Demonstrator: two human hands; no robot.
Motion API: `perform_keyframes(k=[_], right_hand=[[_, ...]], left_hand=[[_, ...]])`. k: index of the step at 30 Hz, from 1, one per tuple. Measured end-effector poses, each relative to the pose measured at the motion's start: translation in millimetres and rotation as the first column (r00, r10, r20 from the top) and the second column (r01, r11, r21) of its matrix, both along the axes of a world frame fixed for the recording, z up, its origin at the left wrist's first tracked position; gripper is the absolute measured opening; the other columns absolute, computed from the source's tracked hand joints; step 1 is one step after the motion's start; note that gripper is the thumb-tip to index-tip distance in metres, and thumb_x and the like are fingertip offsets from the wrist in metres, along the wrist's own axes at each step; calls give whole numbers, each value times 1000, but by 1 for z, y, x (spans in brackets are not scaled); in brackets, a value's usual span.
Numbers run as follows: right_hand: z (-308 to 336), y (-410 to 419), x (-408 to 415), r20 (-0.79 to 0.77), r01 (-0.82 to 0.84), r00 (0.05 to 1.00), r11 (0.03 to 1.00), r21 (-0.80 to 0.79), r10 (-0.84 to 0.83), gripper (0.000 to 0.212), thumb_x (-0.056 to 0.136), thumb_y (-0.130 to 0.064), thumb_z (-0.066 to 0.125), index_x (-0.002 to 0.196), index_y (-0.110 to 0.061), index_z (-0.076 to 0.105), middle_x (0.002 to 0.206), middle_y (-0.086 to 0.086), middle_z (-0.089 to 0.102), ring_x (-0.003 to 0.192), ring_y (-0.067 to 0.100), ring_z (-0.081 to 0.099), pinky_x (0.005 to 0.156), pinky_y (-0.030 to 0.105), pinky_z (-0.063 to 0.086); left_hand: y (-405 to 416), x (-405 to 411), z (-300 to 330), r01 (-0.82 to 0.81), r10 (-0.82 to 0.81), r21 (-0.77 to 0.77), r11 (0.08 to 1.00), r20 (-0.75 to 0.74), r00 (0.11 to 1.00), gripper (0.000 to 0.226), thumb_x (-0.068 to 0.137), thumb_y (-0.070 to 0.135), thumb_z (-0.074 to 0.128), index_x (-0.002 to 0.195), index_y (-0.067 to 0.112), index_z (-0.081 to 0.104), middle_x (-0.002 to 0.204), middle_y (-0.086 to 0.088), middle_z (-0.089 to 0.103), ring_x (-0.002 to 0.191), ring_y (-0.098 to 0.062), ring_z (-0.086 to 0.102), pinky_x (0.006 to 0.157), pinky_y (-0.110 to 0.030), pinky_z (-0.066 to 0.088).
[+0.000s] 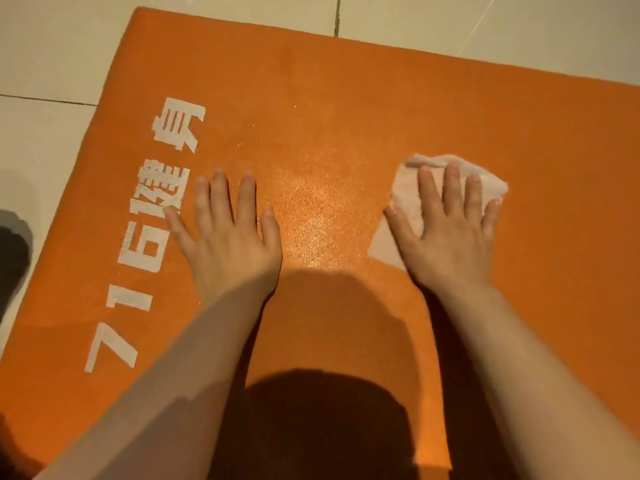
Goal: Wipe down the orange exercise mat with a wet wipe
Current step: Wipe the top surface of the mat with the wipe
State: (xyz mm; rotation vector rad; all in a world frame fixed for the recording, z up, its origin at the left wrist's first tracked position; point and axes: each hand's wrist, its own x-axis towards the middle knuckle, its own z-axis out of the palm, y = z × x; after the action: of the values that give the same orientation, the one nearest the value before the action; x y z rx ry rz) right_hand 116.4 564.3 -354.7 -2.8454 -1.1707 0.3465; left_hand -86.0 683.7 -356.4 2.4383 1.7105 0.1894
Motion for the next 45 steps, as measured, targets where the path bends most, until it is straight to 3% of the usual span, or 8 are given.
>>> perform_keyframes(k=[4,8,13,20,33,40,42,45], right_hand=[[1,32,21,-15,207,978,978,-6,-207,74,97,-65,13,158,-23,7,164,10,-9,150,34,-11,115,63,-8],[-3,88,-40,-9,-110,994,994,-12,110,70,94,-63,-1,154,-27,-13,161,12,-21,147,37,-19,114,65,-10],[-5,127,-38,-26,-355,933,931,85,358,68,96,-64,16,156,-31,14,165,7,3,151,32,-4,117,61,-6],[6,148,107,-45,-362,931,932,-3,361,68,96,-68,10,156,-37,2,165,-3,-10,151,20,-12,120,50,-12],[8,47,164,-24,421,906,905,-55,-423,67,103,-54,15,158,-18,1,164,12,-8,150,36,-8,117,61,-5],[-3,107,-36,20,-334,942,942,29,334,65,96,-49,17,155,-21,24,162,12,18,149,38,14,115,65,-1],[1,98,-47,-59,-383,919,918,104,391,62,96,-53,23,152,-27,35,161,5,26,149,29,20,119,57,8],[0,66,0,-55,-292,955,956,27,293,65,97,-63,12,156,-35,10,165,0,-3,152,22,-4,121,49,-5]], left_hand=[[1,1,-2,-9,9,33,999,0,1000,56,97,43,30,150,27,37,159,-9,31,149,-26,19,119,-54,7],[2,0,-1,-3,4,62,998,-7,1000,55,97,43,31,147,24,43,155,-11,36,147,-28,26,117,-53,14],[0,2,0,-1,3,77,997,-25,1000,56,95,43,32,145,21,47,153,-12,40,145,-30,31,114,-53,19],[-1,2,0,-25,26,62,998,-13,1000,57,95,44,31,144,21,47,152,-12,39,144,-31,29,114,-52,17],[-3,3,0,-20,16,108,994,33,999,55,94,39,35,141,15,49,149,-18,38,142,-35,30,111,-56,19],[0,4,1,-47,46,52,998,20,999,57,92,40,34,142,18,48,151,-15,36,144,-32,26,113,-55,17],[-1,3,0,-58,57,43,997,22,998,57,92,40,34,142,19,48,151,-14,36,144,-30,25,113,-55,17],[-2,2,-1,-51,49,39,998,36,998,57,92,42,32,142,20,48,151,-12,35,145,-28,24,114,-55,15]])
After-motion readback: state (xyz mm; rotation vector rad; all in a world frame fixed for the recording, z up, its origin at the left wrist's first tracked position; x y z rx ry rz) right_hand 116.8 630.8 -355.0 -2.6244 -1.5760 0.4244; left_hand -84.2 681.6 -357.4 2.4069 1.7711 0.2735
